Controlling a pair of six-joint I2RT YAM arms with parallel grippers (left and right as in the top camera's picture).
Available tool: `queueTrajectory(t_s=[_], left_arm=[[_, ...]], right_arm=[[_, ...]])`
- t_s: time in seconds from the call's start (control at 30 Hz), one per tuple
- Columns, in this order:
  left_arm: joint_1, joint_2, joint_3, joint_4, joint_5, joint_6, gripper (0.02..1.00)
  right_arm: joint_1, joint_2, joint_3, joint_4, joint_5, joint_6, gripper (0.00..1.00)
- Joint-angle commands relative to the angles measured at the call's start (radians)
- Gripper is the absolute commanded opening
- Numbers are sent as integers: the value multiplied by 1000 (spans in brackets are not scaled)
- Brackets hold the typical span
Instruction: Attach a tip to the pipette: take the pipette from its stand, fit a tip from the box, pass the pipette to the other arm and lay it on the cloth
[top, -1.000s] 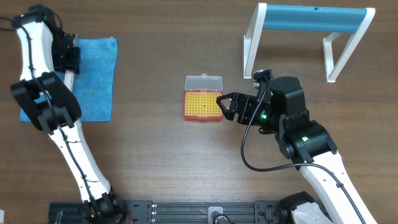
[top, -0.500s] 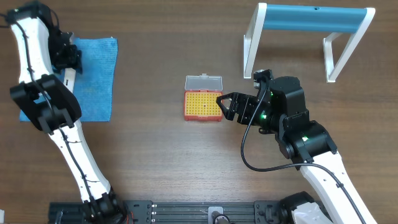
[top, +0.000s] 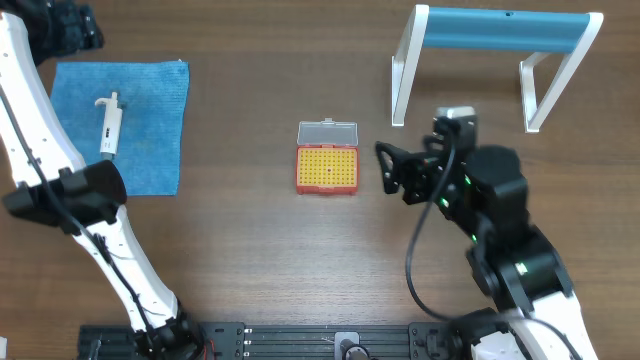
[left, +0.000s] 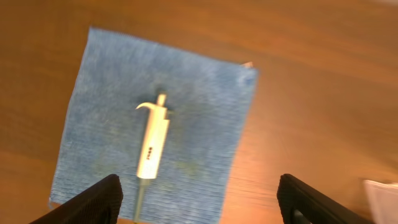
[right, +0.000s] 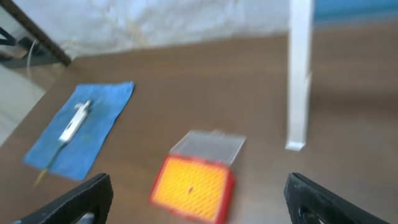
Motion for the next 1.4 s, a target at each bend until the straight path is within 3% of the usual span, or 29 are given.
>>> queueTrajectory(t_s=[0.03,0.13,0.37,0.53,0.7,0.87,1.13,1.4], left_arm=[[-131,-224,23,-8,58,-44,809],[-219,-336,14,-8,39,-44,807],[-467,-695,-209,-8,-125,-108,812],[-559,-1020,-600,-8,-129,-244,814],[-566,-1324,-980,-7,-106,-375,818],[-564,-1630,-1283,-7,-84,-395,820],[-564,-1865,-1486,-7,-91,-394,827],[-564,-1877,-1495,-7,-91,-394,827]], right_arm=[[-7,-174,13,-52,197,-226,895],[-7,-253,13,-139,198,-269,897],[-7,-498,6,-347,205,-376,895],[-7,-726,-46,-406,304,-374,895],[-7,-832,-69,-478,307,-343,895],[-7,-815,-100,-554,307,-251,897],[-7,-815,-100,-658,320,-240,897],[-7,-815,-100,-686,318,-239,897]])
